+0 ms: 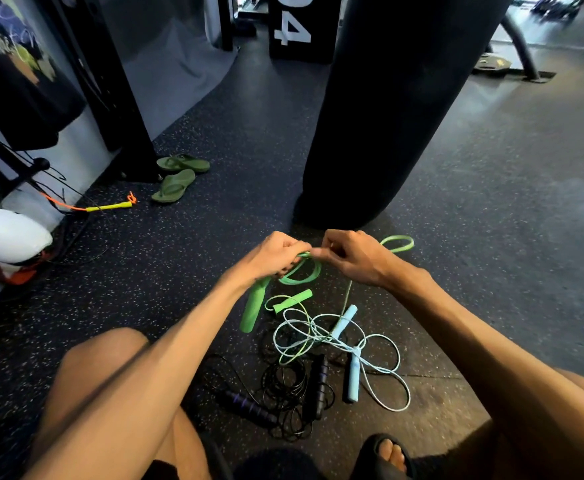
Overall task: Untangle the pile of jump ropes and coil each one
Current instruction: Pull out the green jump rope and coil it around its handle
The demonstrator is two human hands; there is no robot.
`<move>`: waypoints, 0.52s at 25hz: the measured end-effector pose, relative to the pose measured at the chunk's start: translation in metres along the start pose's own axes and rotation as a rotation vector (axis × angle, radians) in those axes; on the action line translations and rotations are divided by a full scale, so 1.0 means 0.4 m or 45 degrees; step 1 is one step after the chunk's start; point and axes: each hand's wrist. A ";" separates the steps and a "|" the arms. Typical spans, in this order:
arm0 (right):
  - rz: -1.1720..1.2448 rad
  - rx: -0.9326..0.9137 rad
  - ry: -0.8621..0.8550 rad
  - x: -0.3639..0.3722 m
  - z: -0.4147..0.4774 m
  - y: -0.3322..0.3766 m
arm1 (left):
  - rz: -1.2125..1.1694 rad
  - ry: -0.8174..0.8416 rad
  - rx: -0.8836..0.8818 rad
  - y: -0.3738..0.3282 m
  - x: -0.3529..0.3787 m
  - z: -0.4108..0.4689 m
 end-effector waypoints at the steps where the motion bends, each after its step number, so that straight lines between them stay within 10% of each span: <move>1: -0.040 0.006 0.058 -0.001 -0.002 -0.012 | -0.016 -0.020 0.005 0.004 -0.006 -0.002; 13: -0.410 0.221 0.141 0.017 -0.048 -0.112 | -0.019 -0.096 -0.058 0.015 -0.057 -0.026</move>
Point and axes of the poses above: each hand's wrist, its own z-axis towards the middle knuckle, its own x-axis out of the palm, y = z × x, and after that the axes turned 7 degrees about -x, right-handed
